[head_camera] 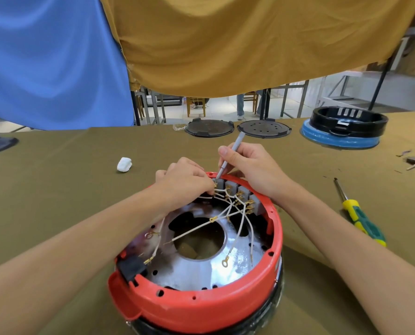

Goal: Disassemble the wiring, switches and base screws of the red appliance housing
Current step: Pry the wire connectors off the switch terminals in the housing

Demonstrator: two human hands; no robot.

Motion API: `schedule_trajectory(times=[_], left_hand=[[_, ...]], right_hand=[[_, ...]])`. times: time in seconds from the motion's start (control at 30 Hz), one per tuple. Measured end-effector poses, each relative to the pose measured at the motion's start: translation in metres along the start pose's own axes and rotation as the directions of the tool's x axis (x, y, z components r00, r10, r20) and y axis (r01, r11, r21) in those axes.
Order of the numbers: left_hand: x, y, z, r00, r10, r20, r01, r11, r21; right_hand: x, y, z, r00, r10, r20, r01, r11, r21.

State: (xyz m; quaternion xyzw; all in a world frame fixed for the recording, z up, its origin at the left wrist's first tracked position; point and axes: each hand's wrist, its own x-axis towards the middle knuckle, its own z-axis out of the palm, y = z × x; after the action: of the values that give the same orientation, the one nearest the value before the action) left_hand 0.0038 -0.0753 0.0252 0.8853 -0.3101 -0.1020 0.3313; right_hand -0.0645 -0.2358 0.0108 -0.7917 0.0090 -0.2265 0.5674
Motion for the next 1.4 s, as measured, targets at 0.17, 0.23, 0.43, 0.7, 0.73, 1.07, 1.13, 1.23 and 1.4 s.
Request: schedule_trajectory(times=[0.17, 0.23, 0.43, 0.7, 0.73, 1.07, 1.13, 1.23, 1.4], left_hand=[[0.000, 0.000, 0.000, 1.000, -0.002, -0.007, 0.002, 1.000, -0.003], [0.000, 0.001, 0.001, 1.000, 0.003, -0.013, -0.003, 1.000, 0.005], [0.002, 0.000, 0.000, 0.998, 0.041, -0.044, -0.039, 0.998, 0.039], [-0.002, -0.005, -0.004, 0.981, 0.176, -0.083, -0.168, 0.981, 0.099], [-0.002, -0.006, -0.006, 0.978, 0.199, -0.067, -0.189, 0.972, 0.136], [0.011, -0.002, -0.055, 0.952, 0.179, 0.250, -0.286, 0.813, 0.508], [0.013, -0.007, -0.059, 0.933, 0.243, 0.265, -0.345, 0.814, 0.468], [0.010, -0.017, -0.049, 0.875, 0.417, 0.245, -0.455, 0.881, 0.126], [0.015, -0.029, -0.035, 0.797, 0.559, 0.228, -0.589, 0.802, 0.095]], right_hand=[[-0.001, -0.001, 0.000, 0.996, 0.073, 0.048, -0.076, 0.995, 0.062], [-0.001, -0.001, 0.001, 0.996, 0.073, 0.052, -0.076, 0.995, 0.066], [-0.002, 0.001, 0.000, 1.000, 0.015, -0.025, -0.014, 0.999, 0.049], [-0.003, 0.000, -0.004, 0.996, 0.002, -0.088, 0.001, 0.999, 0.035], [-0.003, 0.000, -0.005, 0.996, 0.003, -0.089, 0.000, 0.999, 0.038], [-0.006, -0.005, -0.012, 0.998, -0.003, -0.068, 0.008, 0.998, 0.061], [-0.007, -0.006, -0.011, 0.998, -0.007, -0.063, 0.012, 0.997, 0.072], [-0.007, -0.007, -0.008, 0.998, -0.027, -0.057, 0.031, 0.997, 0.072], [-0.008, -0.008, -0.007, 0.994, -0.098, -0.050, 0.099, 0.995, 0.002]])
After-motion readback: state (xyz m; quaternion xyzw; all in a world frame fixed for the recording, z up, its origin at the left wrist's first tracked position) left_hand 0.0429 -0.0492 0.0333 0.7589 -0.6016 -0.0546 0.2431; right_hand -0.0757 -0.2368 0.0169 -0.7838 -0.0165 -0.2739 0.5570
